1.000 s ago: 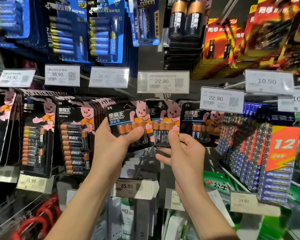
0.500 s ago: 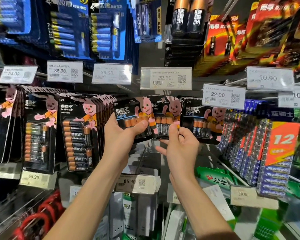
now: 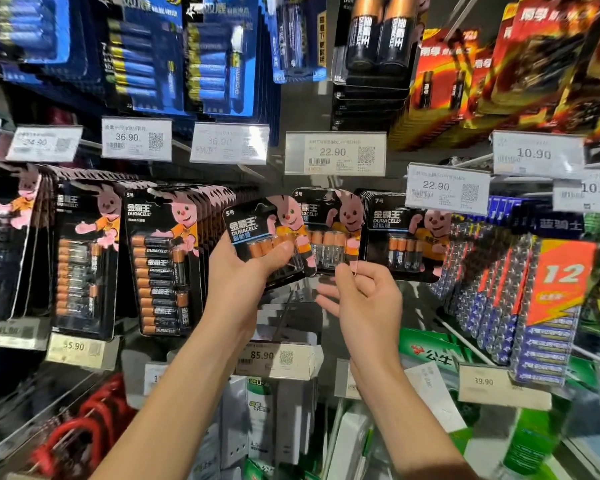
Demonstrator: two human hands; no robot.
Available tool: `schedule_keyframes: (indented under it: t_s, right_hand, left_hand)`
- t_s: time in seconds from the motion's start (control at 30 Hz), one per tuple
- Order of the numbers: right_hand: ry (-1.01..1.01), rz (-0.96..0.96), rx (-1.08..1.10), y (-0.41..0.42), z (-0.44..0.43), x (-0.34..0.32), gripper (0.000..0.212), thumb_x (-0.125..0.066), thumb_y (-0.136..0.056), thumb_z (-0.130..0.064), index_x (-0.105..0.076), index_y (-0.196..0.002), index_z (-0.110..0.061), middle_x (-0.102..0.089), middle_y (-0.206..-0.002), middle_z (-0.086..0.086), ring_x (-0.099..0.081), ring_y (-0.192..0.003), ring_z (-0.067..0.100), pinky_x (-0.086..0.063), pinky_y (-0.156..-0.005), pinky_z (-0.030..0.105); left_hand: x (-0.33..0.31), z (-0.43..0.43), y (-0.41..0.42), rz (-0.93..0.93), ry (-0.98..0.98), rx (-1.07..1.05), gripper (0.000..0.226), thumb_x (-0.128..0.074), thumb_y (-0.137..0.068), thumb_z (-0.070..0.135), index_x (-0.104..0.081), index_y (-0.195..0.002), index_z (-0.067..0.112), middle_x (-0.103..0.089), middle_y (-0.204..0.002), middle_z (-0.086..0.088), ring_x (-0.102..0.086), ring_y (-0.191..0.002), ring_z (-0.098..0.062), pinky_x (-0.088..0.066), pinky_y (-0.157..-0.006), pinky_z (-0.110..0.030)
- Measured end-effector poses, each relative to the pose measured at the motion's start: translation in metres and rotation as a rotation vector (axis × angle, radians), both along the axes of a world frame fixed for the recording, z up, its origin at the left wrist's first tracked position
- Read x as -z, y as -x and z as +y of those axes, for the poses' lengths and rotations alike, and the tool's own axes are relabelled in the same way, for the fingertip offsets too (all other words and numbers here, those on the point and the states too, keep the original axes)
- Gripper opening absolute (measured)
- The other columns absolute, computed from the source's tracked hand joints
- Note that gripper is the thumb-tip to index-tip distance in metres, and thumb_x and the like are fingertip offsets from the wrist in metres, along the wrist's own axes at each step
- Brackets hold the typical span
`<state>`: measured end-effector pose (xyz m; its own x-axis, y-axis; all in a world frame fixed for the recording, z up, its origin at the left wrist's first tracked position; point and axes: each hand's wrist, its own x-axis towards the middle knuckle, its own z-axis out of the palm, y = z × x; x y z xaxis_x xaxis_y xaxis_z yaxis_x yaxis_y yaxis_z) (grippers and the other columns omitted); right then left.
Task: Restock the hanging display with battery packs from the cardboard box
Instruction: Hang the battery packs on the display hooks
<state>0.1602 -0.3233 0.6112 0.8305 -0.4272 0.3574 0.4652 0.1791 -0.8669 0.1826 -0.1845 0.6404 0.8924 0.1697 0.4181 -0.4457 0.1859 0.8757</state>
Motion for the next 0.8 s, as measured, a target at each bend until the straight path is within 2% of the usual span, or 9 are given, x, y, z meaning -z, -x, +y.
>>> schedule_keyframes:
  t_s: [0.1,0.23,0.33,0.43,0.6,0.7,0.8]
  right_hand:
    - [0.036,0.001,0.022,0.013,-0.011,0.01,0.019,-0.068,-0.095,-0.009,-0.059,-0.111,-0.015,-0.072,-0.095,0.011,-0.076,-0.078,0.019,-0.063,-0.069,0.031]
    - [0.156,-0.108,0.149,0.033,-0.024,0.021,0.015,-0.067,-0.094,-0.01,-0.06,-0.105,-0.018,-0.069,-0.083,0.001,-0.071,-0.07,0.018,-0.059,-0.059,0.028]
    - [0.278,-0.171,0.018,0.046,-0.021,0.014,0.008,-0.067,-0.095,-0.022,-0.066,-0.102,-0.018,-0.069,-0.082,0.0,-0.07,-0.07,0.019,-0.059,-0.056,0.035]
    - [0.349,-0.191,-0.175,0.05,-0.011,0.002,0.018,-0.064,-0.095,-0.035,-0.068,-0.102,-0.019,-0.067,-0.081,-0.002,-0.07,-0.07,0.026,-0.061,-0.055,0.045]
    - [0.312,-0.22,-0.139,0.036,-0.006,-0.015,0.008,-0.061,-0.099,-0.022,-0.063,-0.101,-0.014,-0.065,-0.078,0.008,-0.067,-0.058,0.03,-0.059,-0.051,0.043]
    - [0.282,-0.229,-0.108,0.025,-0.008,-0.02,0.007,-0.06,-0.101,-0.021,-0.061,-0.099,-0.014,-0.062,-0.072,0.004,-0.068,-0.059,0.027,-0.059,-0.053,0.041]
    - [0.265,-0.245,-0.092,0.022,-0.01,-0.018,0.015,-0.061,-0.1,-0.02,-0.055,-0.087,-0.019,-0.058,-0.064,-0.003,-0.065,-0.058,0.025,-0.058,-0.052,0.035]
  left_hand:
    - [0.002,0.004,0.014,0.009,0.043,0.041,0.042,-0.079,-0.082,0.004,-0.066,-0.12,0.016,-0.077,-0.11,-0.005,-0.073,-0.105,-0.027,-0.053,-0.1,-0.056]
    - [0.003,0.011,0.033,0.011,0.059,0.11,0.042,-0.073,-0.084,-0.001,-0.065,-0.122,0.014,-0.077,-0.111,-0.007,-0.074,-0.103,-0.027,-0.054,-0.097,-0.053]
    - [0.002,0.009,0.041,-0.012,-0.023,0.181,0.046,-0.077,-0.083,0.006,-0.063,-0.125,0.016,-0.075,-0.115,-0.008,-0.072,-0.108,-0.03,-0.051,-0.101,-0.057]
    - [-0.003,-0.001,0.041,-0.066,-0.13,0.194,0.049,-0.082,-0.083,0.015,-0.06,-0.127,0.016,-0.074,-0.116,-0.009,-0.07,-0.11,-0.031,-0.049,-0.103,-0.058]
    - [-0.023,-0.017,0.029,-0.124,-0.201,0.153,0.056,-0.079,-0.082,0.029,-0.048,-0.128,0.019,-0.072,-0.113,0.001,-0.07,-0.105,-0.011,-0.052,-0.097,-0.037]
    - [-0.032,-0.024,0.017,-0.165,-0.267,0.106,0.068,-0.082,-0.082,0.037,-0.036,-0.129,0.021,-0.069,-0.117,-0.002,-0.07,-0.108,-0.011,-0.051,-0.101,-0.037]
    - [-0.026,-0.027,0.014,-0.215,-0.302,0.068,0.062,-0.078,-0.088,0.033,-0.03,-0.126,0.024,-0.069,-0.113,0.0,-0.07,-0.103,-0.007,-0.051,-0.096,-0.032]
